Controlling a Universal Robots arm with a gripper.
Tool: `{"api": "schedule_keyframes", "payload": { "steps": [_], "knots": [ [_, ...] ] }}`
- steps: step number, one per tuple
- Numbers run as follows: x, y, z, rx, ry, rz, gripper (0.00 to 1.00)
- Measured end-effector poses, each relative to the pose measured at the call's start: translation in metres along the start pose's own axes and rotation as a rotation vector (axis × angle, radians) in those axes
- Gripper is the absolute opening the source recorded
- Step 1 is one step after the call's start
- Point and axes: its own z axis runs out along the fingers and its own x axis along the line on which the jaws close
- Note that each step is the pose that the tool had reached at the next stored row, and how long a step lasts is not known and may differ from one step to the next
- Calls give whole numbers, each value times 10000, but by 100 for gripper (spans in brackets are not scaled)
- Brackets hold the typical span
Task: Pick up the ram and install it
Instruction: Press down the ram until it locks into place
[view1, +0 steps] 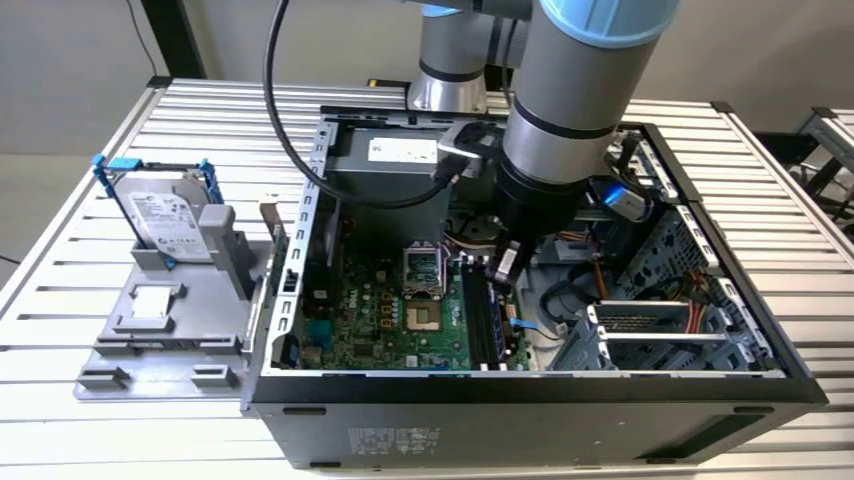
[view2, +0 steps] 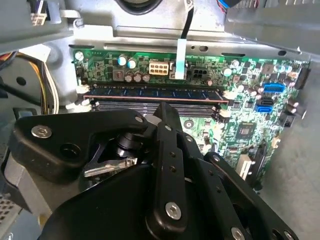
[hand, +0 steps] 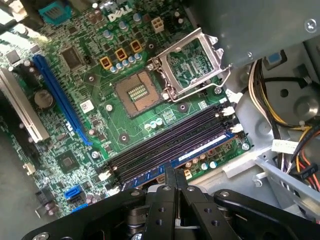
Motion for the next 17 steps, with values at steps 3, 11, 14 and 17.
{"api": "schedule_keyframes", "payload": {
  "steps": [3, 11, 14, 17],
  "knots": [
    [0, 0, -16, 4, 2, -267, 0],
    [0, 0, -47, 2, -8, -1201, 0],
    [0, 0, -48, 3, -12, -1743, 0],
    [0, -1, -48, 3, -17, -2300, 0]
  ]
}}
